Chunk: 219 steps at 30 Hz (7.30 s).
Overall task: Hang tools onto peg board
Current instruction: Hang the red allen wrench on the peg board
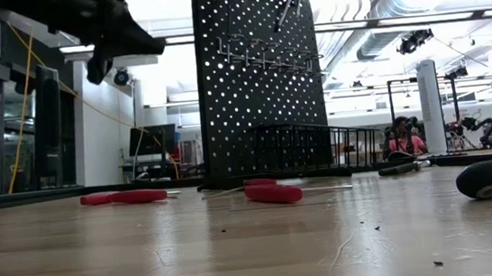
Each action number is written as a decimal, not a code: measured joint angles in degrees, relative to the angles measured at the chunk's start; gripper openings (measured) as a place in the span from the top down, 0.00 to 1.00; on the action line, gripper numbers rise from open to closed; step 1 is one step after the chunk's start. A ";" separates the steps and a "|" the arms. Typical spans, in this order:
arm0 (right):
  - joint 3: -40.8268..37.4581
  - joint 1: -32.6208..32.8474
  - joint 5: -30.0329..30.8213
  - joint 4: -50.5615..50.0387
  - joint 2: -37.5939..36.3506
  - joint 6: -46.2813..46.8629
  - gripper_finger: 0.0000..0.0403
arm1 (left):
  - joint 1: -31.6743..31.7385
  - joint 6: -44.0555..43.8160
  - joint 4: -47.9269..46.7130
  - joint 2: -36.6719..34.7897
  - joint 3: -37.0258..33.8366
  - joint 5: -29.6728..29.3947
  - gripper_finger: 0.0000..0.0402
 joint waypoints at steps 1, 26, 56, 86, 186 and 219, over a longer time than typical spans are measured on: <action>0.56 -0.65 0.22 -0.35 0.57 -0.57 1.00 | 0.30 1.53 0.26 0.09 0.00 -1.31 1.00; 2.85 -7.37 -10.83 -5.57 6.01 -2.11 1.00 | 2.18 4.41 1.12 0.15 0.00 -4.72 1.00; 2.98 -9.60 -20.59 -12.07 5.66 1.08 0.55 | 2.16 4.51 -0.81 0.13 0.05 -7.57 1.00; 2.72 -8.19 -18.08 -22.10 -1.79 -13.57 0.54 | 2.16 4.50 -12.41 0.02 0.04 -7.07 0.92; 0.31 16.77 -30.57 -66.15 -1.95 49.42 0.54 | -5.13 24.23 -7.64 41.91 25.58 25.36 1.00; -1.15 22.24 -29.08 -67.36 -2.03 62.43 0.54 | -9.77 14.76 -33.00 68.59 44.45 16.38 0.68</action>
